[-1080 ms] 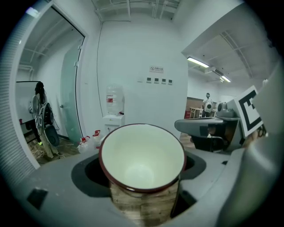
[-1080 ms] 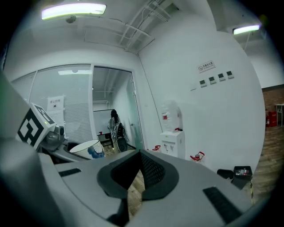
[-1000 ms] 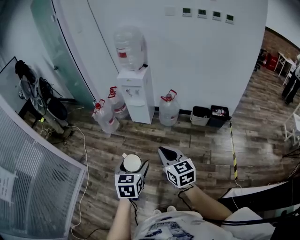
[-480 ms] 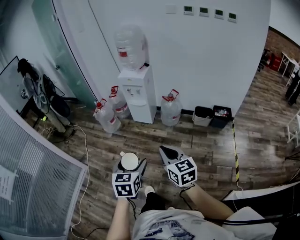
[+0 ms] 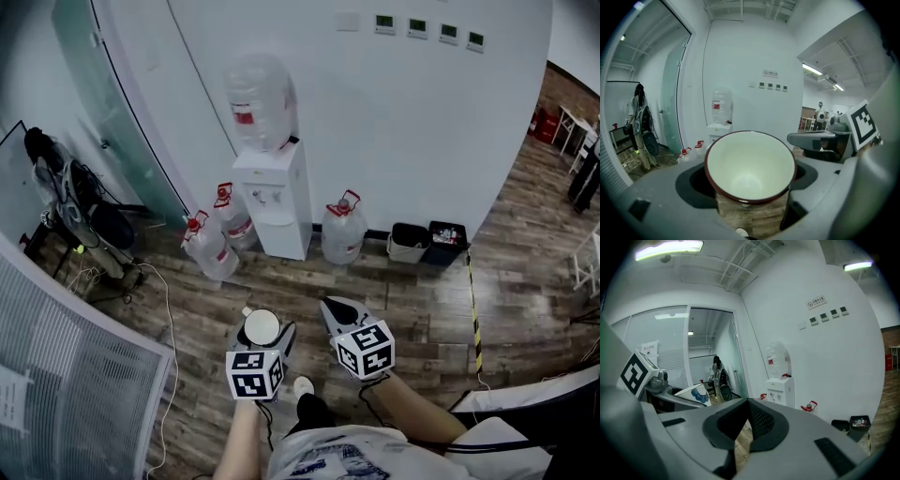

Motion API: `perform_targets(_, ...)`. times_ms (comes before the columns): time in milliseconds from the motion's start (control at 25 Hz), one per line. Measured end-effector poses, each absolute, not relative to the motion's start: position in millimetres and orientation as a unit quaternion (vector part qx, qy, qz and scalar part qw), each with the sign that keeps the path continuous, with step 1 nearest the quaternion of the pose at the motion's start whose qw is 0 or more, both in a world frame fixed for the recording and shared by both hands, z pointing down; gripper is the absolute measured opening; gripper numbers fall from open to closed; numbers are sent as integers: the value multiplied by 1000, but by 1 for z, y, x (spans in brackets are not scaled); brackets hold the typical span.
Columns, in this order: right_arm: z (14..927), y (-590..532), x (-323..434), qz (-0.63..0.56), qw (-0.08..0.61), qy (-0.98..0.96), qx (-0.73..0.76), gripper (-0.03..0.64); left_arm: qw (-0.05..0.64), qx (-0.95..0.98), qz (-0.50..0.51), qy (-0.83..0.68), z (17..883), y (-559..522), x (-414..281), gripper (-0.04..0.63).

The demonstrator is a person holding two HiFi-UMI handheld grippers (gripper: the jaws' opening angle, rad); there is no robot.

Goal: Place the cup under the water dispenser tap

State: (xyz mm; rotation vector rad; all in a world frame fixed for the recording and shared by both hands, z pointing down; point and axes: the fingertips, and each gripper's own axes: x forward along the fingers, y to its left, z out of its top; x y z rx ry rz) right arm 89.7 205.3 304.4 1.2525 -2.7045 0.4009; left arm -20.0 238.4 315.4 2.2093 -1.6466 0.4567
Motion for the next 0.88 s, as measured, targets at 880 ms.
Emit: perform_targets(880,310,17,-25,148,92,-864,472,20,187,810,171,-529,322,41,-137,449)
